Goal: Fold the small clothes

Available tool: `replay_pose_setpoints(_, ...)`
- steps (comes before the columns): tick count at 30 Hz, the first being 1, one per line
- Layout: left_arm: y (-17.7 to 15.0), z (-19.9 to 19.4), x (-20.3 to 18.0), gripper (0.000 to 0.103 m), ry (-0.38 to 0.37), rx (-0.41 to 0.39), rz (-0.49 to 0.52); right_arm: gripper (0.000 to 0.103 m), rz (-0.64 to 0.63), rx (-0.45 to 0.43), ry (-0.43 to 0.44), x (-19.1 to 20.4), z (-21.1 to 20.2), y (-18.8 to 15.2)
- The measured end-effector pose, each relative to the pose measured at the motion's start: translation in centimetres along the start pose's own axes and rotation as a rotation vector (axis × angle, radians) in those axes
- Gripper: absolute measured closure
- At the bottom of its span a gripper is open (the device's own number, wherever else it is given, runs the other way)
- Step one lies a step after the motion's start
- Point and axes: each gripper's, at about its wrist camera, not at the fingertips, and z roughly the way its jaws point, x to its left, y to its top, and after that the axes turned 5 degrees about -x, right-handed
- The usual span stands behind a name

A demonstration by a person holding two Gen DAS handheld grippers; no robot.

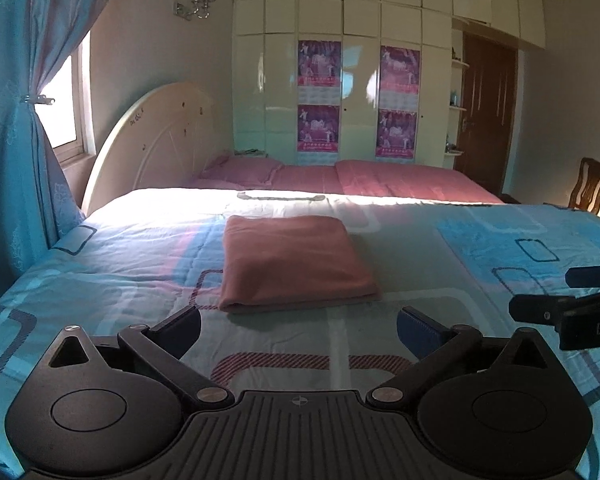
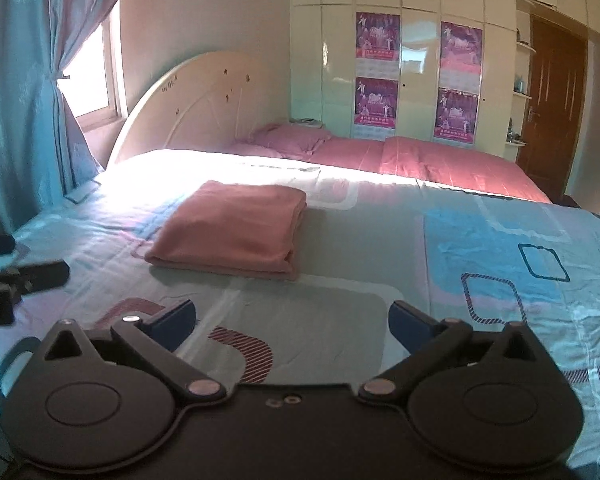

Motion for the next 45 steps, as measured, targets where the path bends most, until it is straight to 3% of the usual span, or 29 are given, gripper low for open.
replay_pose_setpoints(14, 0.4, -3.1, -0.1, 0.0, 0.019, -0.043, -0.021, 0.001, 0.008, -0.049, 0.007, 0.4, -3.1, 0.3)
replay_pose_setpoints(45, 0.8, -3.4, -0.9, 0.0, 0.024, -0.063, -0.014, 0.001, -0.021, -0.072, -0.005, 0.0, -4.1, 0.9)
